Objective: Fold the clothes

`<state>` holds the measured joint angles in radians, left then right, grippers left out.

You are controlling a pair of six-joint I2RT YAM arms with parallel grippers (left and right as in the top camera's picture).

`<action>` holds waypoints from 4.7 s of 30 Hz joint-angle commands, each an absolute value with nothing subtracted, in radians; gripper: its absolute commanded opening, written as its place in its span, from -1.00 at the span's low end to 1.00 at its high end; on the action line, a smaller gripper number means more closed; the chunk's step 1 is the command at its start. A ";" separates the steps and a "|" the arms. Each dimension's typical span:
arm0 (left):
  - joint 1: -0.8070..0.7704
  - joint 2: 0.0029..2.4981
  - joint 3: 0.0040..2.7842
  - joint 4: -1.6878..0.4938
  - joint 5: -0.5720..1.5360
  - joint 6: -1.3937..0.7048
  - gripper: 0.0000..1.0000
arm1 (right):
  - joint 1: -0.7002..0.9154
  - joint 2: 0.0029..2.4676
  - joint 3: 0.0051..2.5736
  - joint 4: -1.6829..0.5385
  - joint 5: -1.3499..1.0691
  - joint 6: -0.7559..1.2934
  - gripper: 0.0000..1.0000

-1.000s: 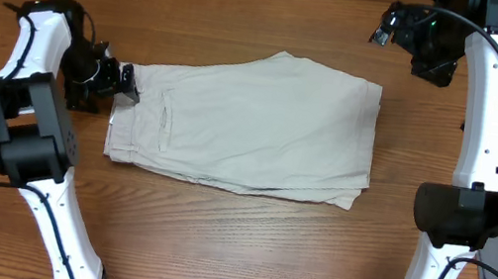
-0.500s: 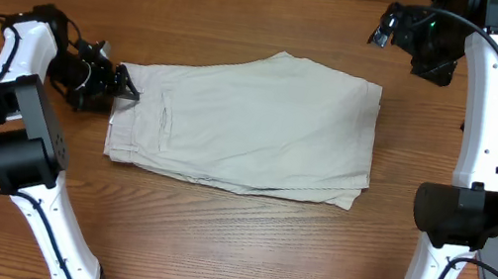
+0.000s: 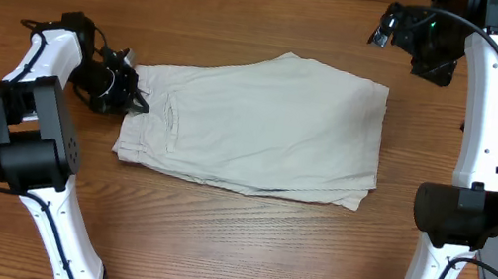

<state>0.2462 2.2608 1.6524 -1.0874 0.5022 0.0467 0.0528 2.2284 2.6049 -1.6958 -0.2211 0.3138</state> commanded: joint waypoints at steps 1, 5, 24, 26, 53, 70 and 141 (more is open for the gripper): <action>0.272 2.343 1.673 -1.139 0.255 -0.052 -0.92 | 0.051 2.201 2.617 -1.694 -0.226 0.306 1.00; 0.304 2.343 1.794 -1.253 0.233 -0.080 -0.92 | 0.062 2.201 2.590 -1.694 -0.252 0.307 1.00; 0.213 2.326 2.491 -1.690 0.020 -0.198 -0.92 | 0.089 2.201 2.391 -1.667 -0.209 0.305 1.00; 0.170 2.310 2.507 -1.690 0.019 -0.199 -0.92 | 0.090 2.201 2.344 -1.648 -0.191 0.306 1.00; -0.102 2.100 2.528 -1.690 -0.105 -0.348 -0.92 | 0.128 2.202 1.675 -1.187 -0.346 0.315 -0.08; 0.020 2.099 2.529 -1.689 -0.105 -0.274 -0.92 | 0.295 2.202 1.674 -1.053 -0.342 0.409 -0.07; -0.433 2.266 2.247 -1.298 0.222 -0.332 -0.64 | 0.094 2.226 1.793 -1.225 -0.293 0.306 0.68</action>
<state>-0.4511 2.2650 2.2135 -1.2827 0.1986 -0.3847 0.1093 2.2345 1.7645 -1.2198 -0.2958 0.3153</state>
